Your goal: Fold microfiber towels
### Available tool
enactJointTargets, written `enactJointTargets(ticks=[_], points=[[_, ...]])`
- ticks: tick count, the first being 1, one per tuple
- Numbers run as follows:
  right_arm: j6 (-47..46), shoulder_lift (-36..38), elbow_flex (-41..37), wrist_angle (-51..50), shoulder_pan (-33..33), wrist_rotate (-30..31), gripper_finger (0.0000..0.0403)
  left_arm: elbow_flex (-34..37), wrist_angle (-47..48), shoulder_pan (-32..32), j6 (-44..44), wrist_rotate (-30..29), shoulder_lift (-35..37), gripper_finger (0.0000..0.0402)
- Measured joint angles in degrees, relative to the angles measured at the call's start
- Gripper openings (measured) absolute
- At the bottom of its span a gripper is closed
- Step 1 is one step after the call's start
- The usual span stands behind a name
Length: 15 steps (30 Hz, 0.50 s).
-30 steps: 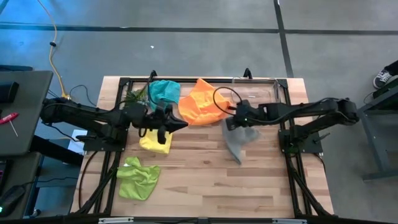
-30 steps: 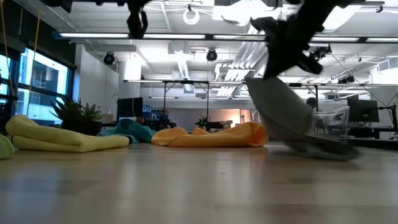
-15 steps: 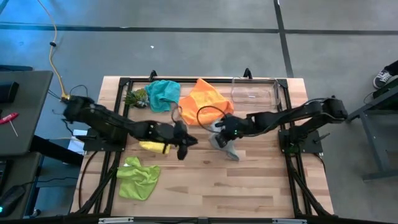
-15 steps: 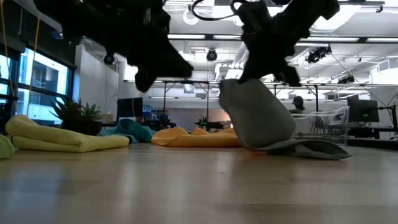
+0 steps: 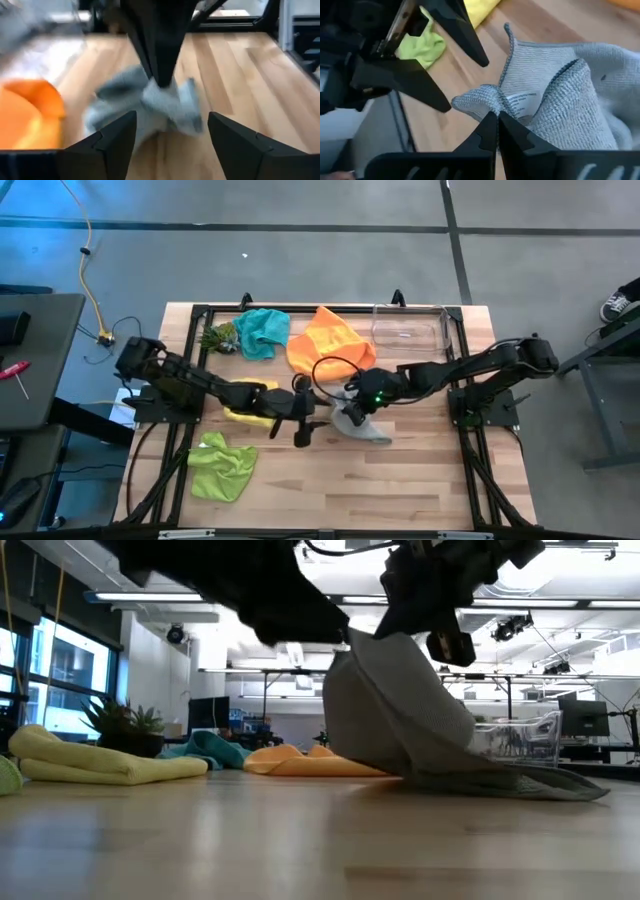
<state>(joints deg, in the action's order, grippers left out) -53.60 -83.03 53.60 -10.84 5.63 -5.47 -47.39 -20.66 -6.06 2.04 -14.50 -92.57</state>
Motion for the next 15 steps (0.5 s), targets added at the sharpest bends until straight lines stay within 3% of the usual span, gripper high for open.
enactJointTargets(ticks=[3,10,15], points=[[0.11,-0.01,0.0,2.64,-0.17,-2.82,0.0,-0.14,1.16,-1.99,-6.17,-6.67,0.75,0.0237],[-0.12,-0.02,0.0,9.95,-2.07,-10.59,0.0,-0.16,2.33,-7.61,-19.99,-14.13,1.04,0.0235],[-0.09,-0.02,0.0,11.93,-3.57,-16.08,0.0,-0.14,5.23,-12.49,-28.01,-26.55,2.54,0.0235]])
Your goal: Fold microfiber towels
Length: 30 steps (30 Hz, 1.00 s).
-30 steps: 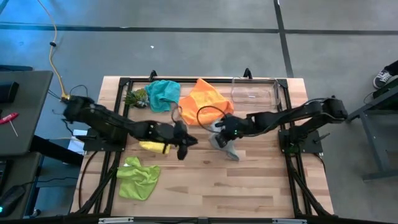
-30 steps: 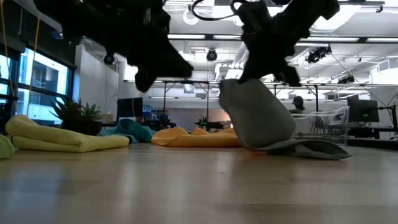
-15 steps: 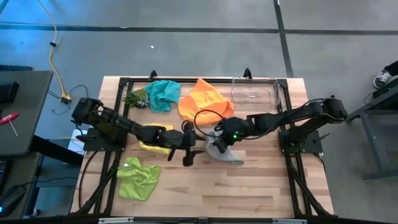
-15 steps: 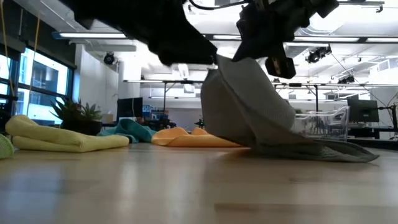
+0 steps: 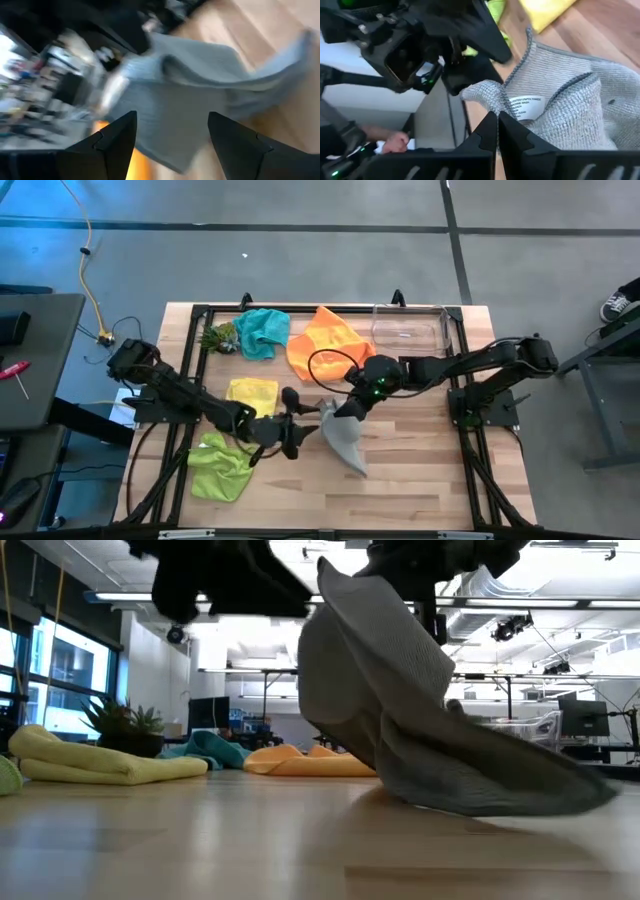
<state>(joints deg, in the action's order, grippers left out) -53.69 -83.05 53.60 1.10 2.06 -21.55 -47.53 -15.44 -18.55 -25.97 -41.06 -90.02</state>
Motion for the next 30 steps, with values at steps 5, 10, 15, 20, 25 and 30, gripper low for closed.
enactJointTargets(ticks=[5,10,15,20,25,30], points=[[-0.27,0.0,0.0,1.04,-0.63,-2.56,0.0,-0.02,1.43,-1.13,0.28,-2.18,3.15,0.0234],[-1.38,0.0,0.0,4.53,-0.68,-2.66,0.0,-0.02,-1.82,0.37,0.26,-1.2,4.27,0.0234],[-2.84,0.0,0.02,8.78,-0.91,-2.7,0.0,0.02,-5.26,2.39,-1.5,2.09,3.26,0.0234],[-2.79,0.0,0.02,7.93,-0.91,-2.68,0.0,0.02,-7.9,2.28,-1.76,-3.01,4.32,0.0234],[-2.13,0.0,0.02,7.74,-1.04,-2.68,0.0,0.02,-7.67,0.84,-3.29,-3.11,6.23,0.0234],[-1.53,0.0,0.02,7.99,-2.05,-2.66,0.0,0.02,-3.57,-0.7,0.0,-2.3,7.26,0.0234]])
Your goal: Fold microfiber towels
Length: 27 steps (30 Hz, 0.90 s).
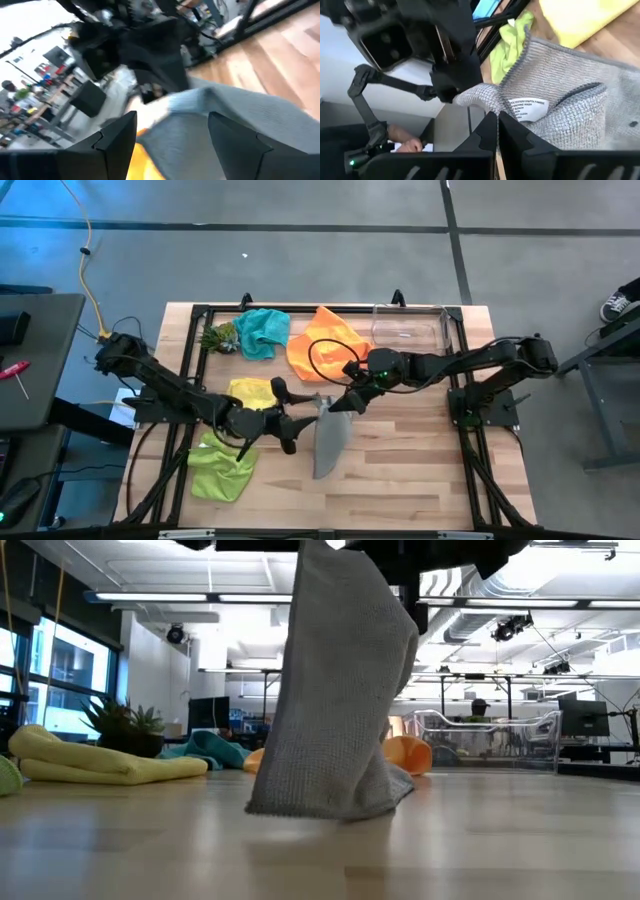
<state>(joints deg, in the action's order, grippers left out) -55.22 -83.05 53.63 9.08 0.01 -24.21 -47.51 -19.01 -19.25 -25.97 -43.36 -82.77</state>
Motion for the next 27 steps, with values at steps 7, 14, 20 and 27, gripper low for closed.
enactJointTargets(ticks=[7,14,20,27], points=[[-0.22,0.0,0.0,0.89,0.06,-0.03,0.0,0.0,-0.39,1.6,3.29,0.64,-2.18,0.0234],[-0.05,0.0,0.0,0.57,0.39,-0.02,0.0,0.0,-0.49,2.22,0.42,-2.18,-1.72,0.0234],[0.32,0.0,0.0,0.28,-0.13,-0.56,0.0,0.0,3.91,-0.02,-0.59,-2.59,0.2,0.0234],[0.22,0.0,0.0,0.19,-0.39,-1.44,0.0,0.0,8.92,-0.82,-0.96,-4.45,1.78,0.0234]])
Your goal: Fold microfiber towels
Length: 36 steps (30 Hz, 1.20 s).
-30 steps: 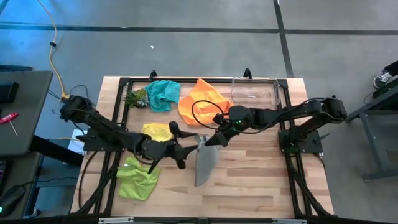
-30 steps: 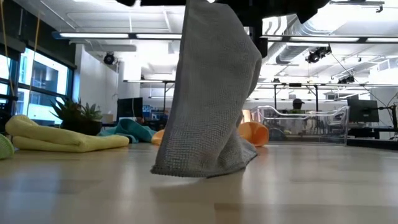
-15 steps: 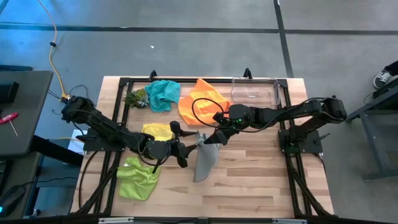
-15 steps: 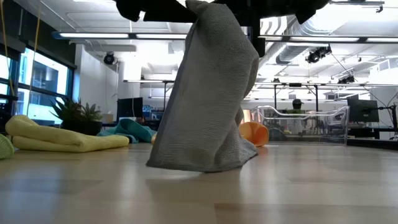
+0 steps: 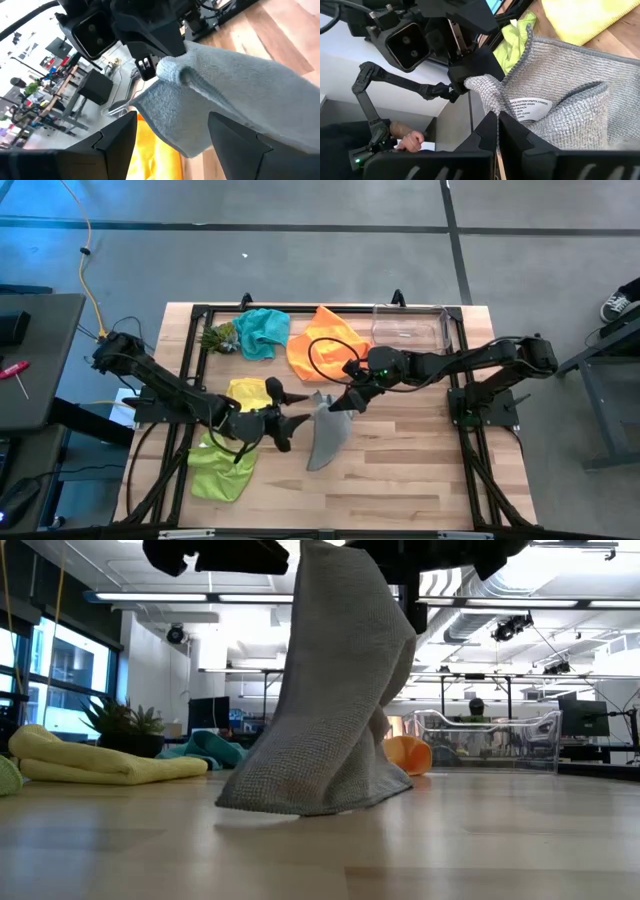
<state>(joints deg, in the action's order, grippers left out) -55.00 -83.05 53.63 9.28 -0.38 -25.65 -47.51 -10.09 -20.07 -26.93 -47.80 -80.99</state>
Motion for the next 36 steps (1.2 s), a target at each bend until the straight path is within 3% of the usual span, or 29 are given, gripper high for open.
enactJointTargets(ticks=[12,20,36], points=[[-0.06,0.0,0.0,-0.02,0.0,-0.07,0.0,0.0,-6.31,3.76,-1.69,4.72,0.42,0.0234],[0.66,0.0,0.0,-0.07,-0.02,-0.02,0.0,0.0,-4.38,2.82,6.41,9.55,2.29,0.0234],[0.47,0.0,0.0,-0.04,-0.02,0.04,0.0,0.01,-4.87,5.11,6.39,10.69,2.23,0.0234]])
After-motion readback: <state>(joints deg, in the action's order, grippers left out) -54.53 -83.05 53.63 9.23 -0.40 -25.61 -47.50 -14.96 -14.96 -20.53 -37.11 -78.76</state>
